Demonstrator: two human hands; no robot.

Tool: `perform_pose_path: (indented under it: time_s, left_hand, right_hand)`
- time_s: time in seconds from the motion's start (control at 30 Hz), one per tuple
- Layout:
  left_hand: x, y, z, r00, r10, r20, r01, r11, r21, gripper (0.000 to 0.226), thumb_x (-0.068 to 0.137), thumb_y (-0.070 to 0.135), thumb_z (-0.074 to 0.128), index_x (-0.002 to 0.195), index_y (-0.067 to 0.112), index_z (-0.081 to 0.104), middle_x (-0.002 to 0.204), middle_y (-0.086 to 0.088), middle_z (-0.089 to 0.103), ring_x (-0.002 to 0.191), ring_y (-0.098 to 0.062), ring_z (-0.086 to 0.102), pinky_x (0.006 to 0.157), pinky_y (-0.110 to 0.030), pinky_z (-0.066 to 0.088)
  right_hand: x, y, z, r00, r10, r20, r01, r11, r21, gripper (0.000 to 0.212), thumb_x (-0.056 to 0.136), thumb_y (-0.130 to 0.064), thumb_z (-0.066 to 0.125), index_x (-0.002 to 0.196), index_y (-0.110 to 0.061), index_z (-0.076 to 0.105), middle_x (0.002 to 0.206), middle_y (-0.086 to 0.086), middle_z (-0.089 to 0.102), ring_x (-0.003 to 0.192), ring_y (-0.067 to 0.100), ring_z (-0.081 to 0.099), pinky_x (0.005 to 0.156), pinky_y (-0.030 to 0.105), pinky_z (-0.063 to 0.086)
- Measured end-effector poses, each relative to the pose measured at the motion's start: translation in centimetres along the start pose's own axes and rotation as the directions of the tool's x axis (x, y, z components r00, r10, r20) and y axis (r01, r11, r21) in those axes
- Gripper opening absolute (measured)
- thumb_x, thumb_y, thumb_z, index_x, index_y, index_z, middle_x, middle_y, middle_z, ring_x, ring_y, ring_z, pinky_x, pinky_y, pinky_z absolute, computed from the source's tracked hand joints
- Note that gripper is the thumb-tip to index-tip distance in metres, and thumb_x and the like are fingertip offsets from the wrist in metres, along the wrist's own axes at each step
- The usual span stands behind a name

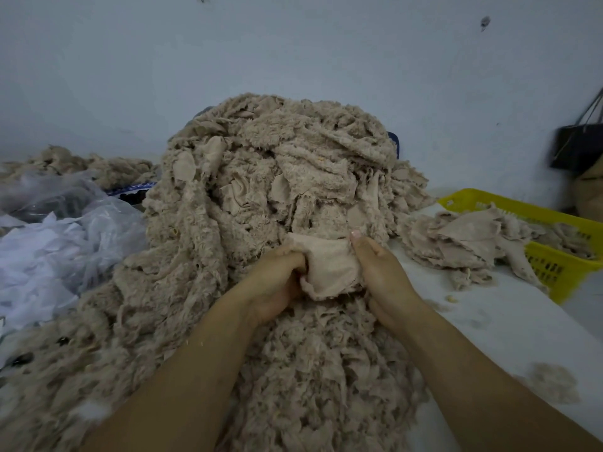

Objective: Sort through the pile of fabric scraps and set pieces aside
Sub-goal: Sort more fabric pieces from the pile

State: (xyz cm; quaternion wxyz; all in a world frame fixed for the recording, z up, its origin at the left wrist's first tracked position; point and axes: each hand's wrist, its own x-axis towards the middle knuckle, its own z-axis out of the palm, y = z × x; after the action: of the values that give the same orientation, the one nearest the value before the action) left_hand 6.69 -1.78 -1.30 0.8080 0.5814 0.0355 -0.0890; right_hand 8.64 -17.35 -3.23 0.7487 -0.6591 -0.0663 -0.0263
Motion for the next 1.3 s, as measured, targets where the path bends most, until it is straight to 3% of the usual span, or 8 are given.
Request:
perform_pose_path:
  time_s: [0.2, 0.33, 0.53, 0.97, 1.07, 1.13, 1.2, 1.3]
  left_hand:
    - [-0.4, 0.2, 0.2, 0.983, 0.012, 0.181, -0.009, 1.000, -0.018, 0.062, 0.092, 0.052, 0.051, 0.133, 0.007, 0.059, 0.133, -0.007, 0.065, 0.126, -0.017, 0.059, 0.107, -0.030, 0.042]
    - [0.1, 0.0, -0.2, 0.999, 0.033, 0.021, -0.029, 0.986, -0.162, 0.054, 0.083, 0.031, 0.068, 0.127, -0.001, 0.063, 0.122, -0.019, 0.069, 0.112, -0.027, 0.068, 0.092, -0.035, 0.057]
    - [0.6, 0.2, -0.3, 0.980, 0.029, -0.197, -0.079, 0.965, -0.249, 0.030, 0.094, 0.030, 0.066, 0.113, 0.007, 0.070, 0.101, -0.015, 0.076, 0.084, -0.026, 0.076, 0.060, -0.034, 0.060]
    - [2.4, 0.0, -1.0, 0.891, -0.046, -0.453, -0.103, 0.949, -0.299, 0.032, 0.100, 0.035, 0.057, 0.116, 0.009, 0.065, 0.102, -0.013, 0.074, 0.089, -0.029, 0.072, 0.071, -0.037, 0.060]
    - [2.6, 0.6, -2.5, 0.968, 0.205, -0.141, -0.224, 0.965, -0.134, 0.034, 0.107, 0.032, 0.035, 0.080, 0.014, 0.044, 0.075, -0.015, 0.059, 0.065, -0.009, 0.054, 0.055, -0.018, 0.042]
    - [2.6, 0.4, -4.9, 0.955, 0.239, 0.176, -0.112, 0.838, -0.535, 0.036, 0.107, 0.029, 0.021, 0.073, 0.030, 0.032, 0.092, -0.021, 0.060, 0.091, 0.003, 0.043, 0.077, -0.014, 0.034]
    - [1.2, 0.6, -3.2, 0.977, 0.168, -0.129, -0.198, 0.942, -0.270, 0.049, 0.105, 0.028, 0.035, 0.067, 0.009, 0.059, 0.081, -0.012, 0.061, 0.086, -0.007, 0.062, 0.075, -0.012, 0.040]
    - [0.2, 0.5, -1.2, 0.987, 0.149, 0.051, -0.114, 0.901, -0.419, 0.030, 0.098, 0.026, 0.050, 0.076, 0.018, 0.068, 0.066, 0.003, 0.065, 0.056, -0.013, 0.067, 0.051, -0.016, 0.050]
  right_hand:
    - [-0.9, 0.0, 0.4, 0.993, -0.030, 0.117, 0.047, 0.989, -0.138, 0.039, 0.098, -0.053, 0.047, 0.098, -0.026, 0.074, 0.100, -0.007, 0.077, 0.099, 0.010, 0.071, 0.091, 0.029, 0.055]
    - [-1.6, -0.3, 1.0, 0.969, -0.048, 0.243, 0.123, 0.945, -0.304, 0.052, 0.077, -0.081, 0.052, 0.095, -0.034, 0.069, 0.093, -0.023, 0.073, 0.089, -0.003, 0.069, 0.072, 0.015, 0.053]
    - [-1.6, -0.4, 1.4, 0.958, -0.136, 0.254, 0.259, 0.792, -0.553, 0.038, 0.096, -0.056, 0.049, 0.073, -0.026, 0.051, 0.061, -0.021, 0.053, 0.058, -0.005, 0.051, 0.052, 0.013, 0.036]
    - [-2.7, -1.1, 2.8, 0.948, -0.236, 0.212, 0.311, 0.828, -0.467, 0.058, 0.083, -0.076, 0.031, 0.045, -0.033, 0.036, 0.041, -0.014, 0.032, 0.042, 0.001, 0.034, 0.045, 0.016, 0.028]
    - [-3.0, -1.3, 2.5, 0.925, -0.321, 0.205, 0.378, 0.833, -0.404, 0.060, 0.085, -0.081, 0.032, 0.047, -0.035, 0.036, 0.043, -0.015, 0.031, 0.040, 0.001, 0.031, 0.042, 0.012, 0.026]
    - [-2.6, -1.2, 1.7, 0.933, -0.338, 0.124, 0.360, 0.874, -0.326, 0.060, 0.083, -0.082, 0.037, 0.048, -0.034, 0.032, 0.044, -0.014, 0.027, 0.041, 0.002, 0.027, 0.045, 0.014, 0.024]
    - [-2.0, -0.6, 0.6, 0.959, -0.266, 0.100, 0.284, 0.901, -0.327, 0.065, 0.079, -0.086, 0.037, 0.049, -0.029, 0.033, 0.047, -0.011, 0.032, 0.042, 0.007, 0.032, 0.054, 0.024, 0.032]
    - [-1.2, 0.6, 0.3, 0.967, -0.173, 0.188, 0.247, 0.822, -0.513, 0.061, 0.093, -0.073, 0.034, 0.059, -0.025, 0.051, 0.069, -0.006, 0.053, 0.060, 0.002, 0.051, 0.068, 0.030, 0.039]
